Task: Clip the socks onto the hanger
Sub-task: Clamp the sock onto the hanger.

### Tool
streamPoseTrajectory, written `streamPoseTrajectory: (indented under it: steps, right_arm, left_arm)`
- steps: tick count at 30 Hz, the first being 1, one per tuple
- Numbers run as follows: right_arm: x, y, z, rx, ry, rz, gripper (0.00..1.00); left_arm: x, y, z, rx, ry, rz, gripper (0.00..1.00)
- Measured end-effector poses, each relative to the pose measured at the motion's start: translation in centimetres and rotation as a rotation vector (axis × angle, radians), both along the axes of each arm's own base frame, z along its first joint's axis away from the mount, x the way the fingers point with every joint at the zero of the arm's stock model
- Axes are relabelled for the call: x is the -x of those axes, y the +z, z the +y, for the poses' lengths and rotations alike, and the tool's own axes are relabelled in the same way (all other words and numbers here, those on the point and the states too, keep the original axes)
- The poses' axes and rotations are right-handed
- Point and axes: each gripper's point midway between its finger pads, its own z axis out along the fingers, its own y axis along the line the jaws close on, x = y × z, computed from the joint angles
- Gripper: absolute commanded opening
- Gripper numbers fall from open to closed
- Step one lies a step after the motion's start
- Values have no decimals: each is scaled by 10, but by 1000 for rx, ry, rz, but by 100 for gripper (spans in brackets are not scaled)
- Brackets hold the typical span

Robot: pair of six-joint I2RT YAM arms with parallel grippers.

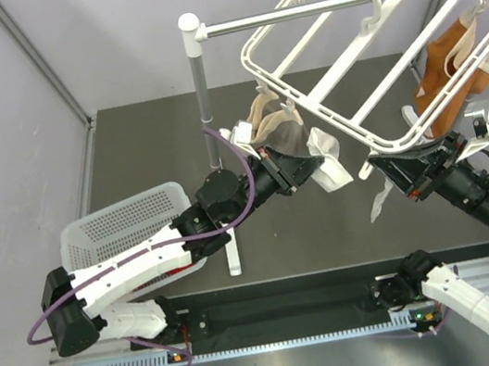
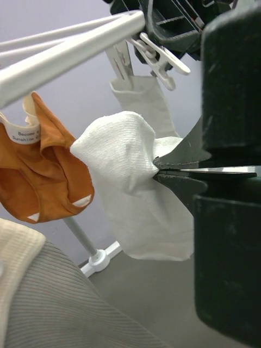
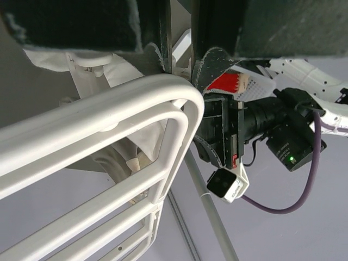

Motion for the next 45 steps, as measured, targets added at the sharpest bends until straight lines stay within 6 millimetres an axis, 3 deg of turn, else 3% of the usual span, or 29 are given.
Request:
streamPoseTrajectory:
  steps: [11, 22, 45]
  right_arm:
    - [-3, -4, 2, 2, 0, 5, 0]
    - [-3, -5, 2, 0, 0, 8, 0]
    - [-2, -5, 1, -2, -1, 4, 0]
  left_arm:
    - [4, 38, -2, 119, -24, -17, 0]
    - [11, 34, -14, 135, -92, 0, 0]
    - [19, 50, -10, 200, -125, 9, 0]
